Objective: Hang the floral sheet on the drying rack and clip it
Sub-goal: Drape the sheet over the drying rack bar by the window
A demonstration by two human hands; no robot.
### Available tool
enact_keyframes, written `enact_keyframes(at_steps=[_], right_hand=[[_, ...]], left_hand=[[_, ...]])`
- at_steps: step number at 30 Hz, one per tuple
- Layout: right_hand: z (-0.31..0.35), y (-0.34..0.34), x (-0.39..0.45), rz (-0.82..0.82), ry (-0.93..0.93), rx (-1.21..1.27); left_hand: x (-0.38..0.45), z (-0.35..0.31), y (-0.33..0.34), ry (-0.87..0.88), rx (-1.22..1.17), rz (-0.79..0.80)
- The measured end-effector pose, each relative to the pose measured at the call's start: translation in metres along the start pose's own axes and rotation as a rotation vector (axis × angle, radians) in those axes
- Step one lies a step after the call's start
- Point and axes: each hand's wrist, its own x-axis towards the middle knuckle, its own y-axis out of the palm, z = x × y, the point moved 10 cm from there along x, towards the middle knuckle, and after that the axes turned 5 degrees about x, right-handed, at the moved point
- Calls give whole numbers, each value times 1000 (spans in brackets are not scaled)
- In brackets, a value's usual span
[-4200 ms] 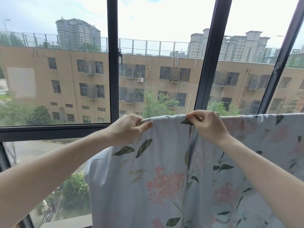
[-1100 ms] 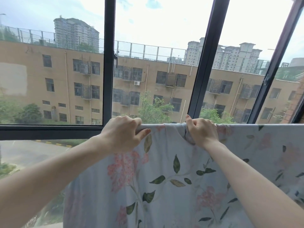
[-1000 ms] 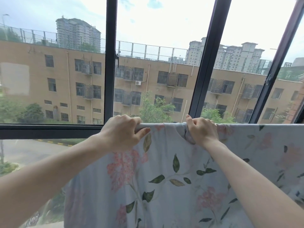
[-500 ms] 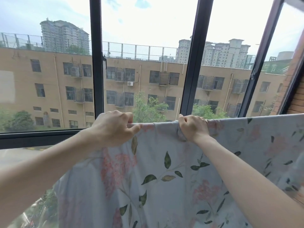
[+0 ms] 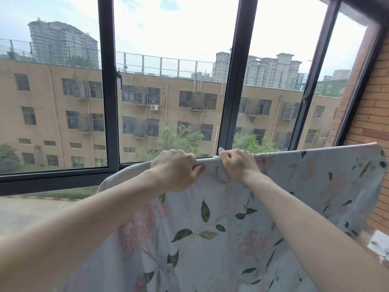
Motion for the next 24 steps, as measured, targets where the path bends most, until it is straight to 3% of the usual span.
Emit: enact_keyframes(at_steps=[6,12,24], right_hand=[[-28,-15,-1,41,26,-19],[-55,-16,2,-17,81,-25],[0,5,-6,74,-7,5]], left_hand=[[-4,28,6,-38,7,49],[-5,42,14,-87,-114,246],[1,42,18,-92,-57,201]])
